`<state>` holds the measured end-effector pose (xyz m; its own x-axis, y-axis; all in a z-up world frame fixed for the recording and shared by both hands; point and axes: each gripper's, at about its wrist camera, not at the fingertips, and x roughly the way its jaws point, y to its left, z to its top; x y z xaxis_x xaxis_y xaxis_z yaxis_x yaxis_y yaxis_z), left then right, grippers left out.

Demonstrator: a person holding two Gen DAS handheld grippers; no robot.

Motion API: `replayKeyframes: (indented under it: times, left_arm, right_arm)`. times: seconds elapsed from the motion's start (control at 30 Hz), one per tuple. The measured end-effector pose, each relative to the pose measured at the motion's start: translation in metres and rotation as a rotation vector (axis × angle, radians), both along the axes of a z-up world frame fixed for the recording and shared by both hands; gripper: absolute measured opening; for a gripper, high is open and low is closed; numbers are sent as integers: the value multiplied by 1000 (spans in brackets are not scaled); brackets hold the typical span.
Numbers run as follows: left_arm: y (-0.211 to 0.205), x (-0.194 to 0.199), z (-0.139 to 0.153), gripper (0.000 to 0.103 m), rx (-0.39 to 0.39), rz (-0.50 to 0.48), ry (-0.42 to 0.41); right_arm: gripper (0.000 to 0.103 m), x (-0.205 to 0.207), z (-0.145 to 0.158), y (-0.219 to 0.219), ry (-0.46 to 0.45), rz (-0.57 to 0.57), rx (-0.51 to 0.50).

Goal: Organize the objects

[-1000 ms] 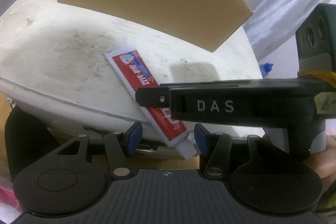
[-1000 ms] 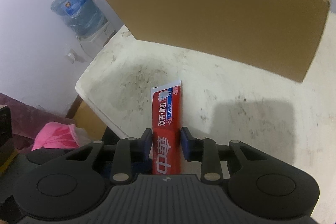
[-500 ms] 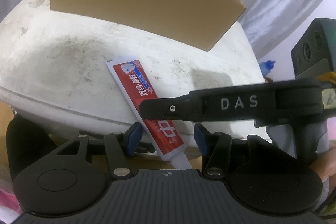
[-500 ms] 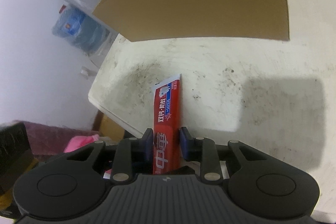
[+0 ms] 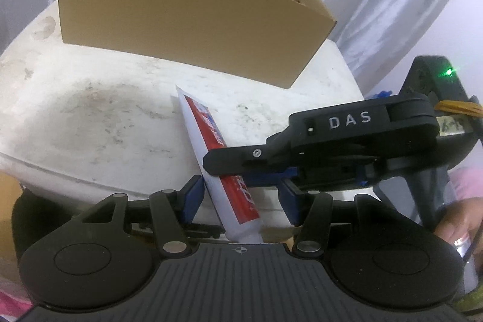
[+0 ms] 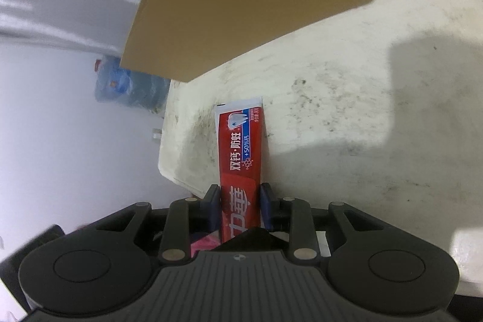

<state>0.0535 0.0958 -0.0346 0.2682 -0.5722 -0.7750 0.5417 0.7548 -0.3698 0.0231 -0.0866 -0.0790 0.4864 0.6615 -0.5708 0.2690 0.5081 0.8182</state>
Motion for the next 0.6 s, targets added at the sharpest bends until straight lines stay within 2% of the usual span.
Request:
replayKeyframes:
  times: [0.17,0.6]
  left_arm:
    - [-2,1,-2,53,-2,-13,-1]
    - [-9,0,5,52,10,-39,-34]
  right_arm:
    - [31,-2,-7,-8,15,-32,58]
    - [31,-8,-2,-17,-3,-41,56]
